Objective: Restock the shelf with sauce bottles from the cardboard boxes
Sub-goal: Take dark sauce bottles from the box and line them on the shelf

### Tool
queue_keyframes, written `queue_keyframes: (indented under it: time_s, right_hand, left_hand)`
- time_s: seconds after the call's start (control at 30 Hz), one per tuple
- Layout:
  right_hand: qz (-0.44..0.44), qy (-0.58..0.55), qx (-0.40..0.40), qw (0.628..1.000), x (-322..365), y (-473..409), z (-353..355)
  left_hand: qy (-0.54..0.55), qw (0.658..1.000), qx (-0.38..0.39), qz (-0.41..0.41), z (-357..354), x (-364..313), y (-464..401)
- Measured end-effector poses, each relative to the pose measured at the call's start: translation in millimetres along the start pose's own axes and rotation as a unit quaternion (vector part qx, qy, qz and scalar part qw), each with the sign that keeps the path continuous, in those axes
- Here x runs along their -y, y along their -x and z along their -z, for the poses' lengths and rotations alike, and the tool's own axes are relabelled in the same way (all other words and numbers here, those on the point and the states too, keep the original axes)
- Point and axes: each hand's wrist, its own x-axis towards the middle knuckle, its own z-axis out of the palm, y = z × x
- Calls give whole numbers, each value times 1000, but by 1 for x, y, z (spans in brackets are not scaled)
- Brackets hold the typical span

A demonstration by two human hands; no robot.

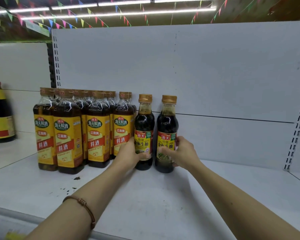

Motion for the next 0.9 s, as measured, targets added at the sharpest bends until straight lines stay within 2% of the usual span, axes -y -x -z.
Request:
queue_keyframes:
  time_s: [0.33,0.4,0.53,0.67,0.77,0.9]
  right_hand:
    - [6,-2,-11,1000,-3,1,-3]
    - [4,-9,-10,1000,-1,3,-3]
    - [-4,27,0,1000,6,9,-1]
    - [-23,12,17,1000,15,30,8]
    - [3,16,41,999,27,58,15]
    - [61,28,48,997,45,94,17]
  left_hand:
    - [20,1000,-7,11,-3,6,-2]
    - [-7,1000,-4,8,-4,5,-2]
    - [-130,991,31,13,-1,-2,2]
    - [-167,984,47,35,9,-2,16]
    - [-179,982,41,32,18,-7,38]
    - [-135,991,15,-10,28,-15,72]
